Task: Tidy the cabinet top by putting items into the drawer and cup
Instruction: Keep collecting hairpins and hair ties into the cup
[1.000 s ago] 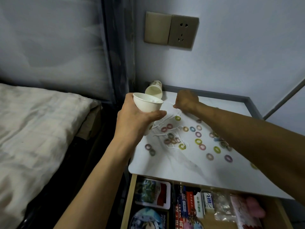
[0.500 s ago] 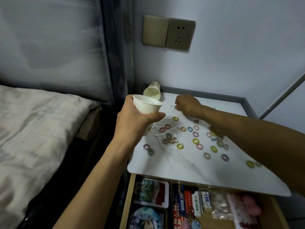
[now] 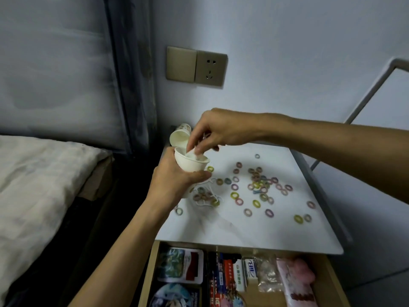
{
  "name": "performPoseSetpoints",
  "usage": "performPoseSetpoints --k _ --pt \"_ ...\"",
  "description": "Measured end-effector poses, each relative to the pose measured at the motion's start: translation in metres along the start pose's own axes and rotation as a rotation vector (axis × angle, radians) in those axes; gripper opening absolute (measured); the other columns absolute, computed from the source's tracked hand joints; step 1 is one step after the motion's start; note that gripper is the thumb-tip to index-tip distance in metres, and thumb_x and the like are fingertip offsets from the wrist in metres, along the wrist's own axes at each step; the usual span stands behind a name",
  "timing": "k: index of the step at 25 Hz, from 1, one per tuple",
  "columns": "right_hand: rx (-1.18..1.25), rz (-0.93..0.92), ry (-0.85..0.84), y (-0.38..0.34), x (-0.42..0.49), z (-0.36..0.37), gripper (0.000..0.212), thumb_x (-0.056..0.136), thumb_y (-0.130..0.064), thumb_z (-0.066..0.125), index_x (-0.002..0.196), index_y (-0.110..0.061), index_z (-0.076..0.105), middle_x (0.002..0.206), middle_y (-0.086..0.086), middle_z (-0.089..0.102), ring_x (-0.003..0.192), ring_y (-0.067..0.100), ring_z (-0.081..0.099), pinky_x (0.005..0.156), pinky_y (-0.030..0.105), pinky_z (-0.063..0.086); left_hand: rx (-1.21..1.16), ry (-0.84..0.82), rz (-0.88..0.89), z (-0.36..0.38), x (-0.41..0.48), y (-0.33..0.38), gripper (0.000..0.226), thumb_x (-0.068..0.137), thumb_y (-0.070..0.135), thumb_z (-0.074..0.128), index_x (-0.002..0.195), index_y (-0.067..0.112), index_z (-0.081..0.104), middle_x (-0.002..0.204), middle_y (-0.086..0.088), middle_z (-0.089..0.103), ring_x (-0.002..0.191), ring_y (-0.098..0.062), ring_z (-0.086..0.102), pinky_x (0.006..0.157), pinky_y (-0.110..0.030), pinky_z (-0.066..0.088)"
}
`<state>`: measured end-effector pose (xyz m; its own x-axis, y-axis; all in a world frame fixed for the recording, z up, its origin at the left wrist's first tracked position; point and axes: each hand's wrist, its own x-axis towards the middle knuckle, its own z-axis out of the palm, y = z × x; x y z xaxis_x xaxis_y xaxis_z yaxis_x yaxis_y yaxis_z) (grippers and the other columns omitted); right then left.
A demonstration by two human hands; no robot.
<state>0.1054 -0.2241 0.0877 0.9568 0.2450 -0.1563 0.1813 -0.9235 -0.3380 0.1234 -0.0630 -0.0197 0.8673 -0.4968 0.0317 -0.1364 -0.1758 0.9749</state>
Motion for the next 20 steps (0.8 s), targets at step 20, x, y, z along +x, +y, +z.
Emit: performPoseSetpoints --k 20 --pt "-0.082 0.3 0.155 0.123 0.052 0.119 0.019 0.079 -0.012 0.076 0.097 -0.019 0.071 0.095 -0.005 0.063 0.083 0.011 0.056 0.071 0.017 0.04 -0.04 0.192 0.069 -0.039 0.008 0.0 0.069 0.061 0.029 0.091 0.116 0.023 0.049 0.1 0.009 0.06 0.09 -0.009 0.061 0.075 -0.033 0.056"
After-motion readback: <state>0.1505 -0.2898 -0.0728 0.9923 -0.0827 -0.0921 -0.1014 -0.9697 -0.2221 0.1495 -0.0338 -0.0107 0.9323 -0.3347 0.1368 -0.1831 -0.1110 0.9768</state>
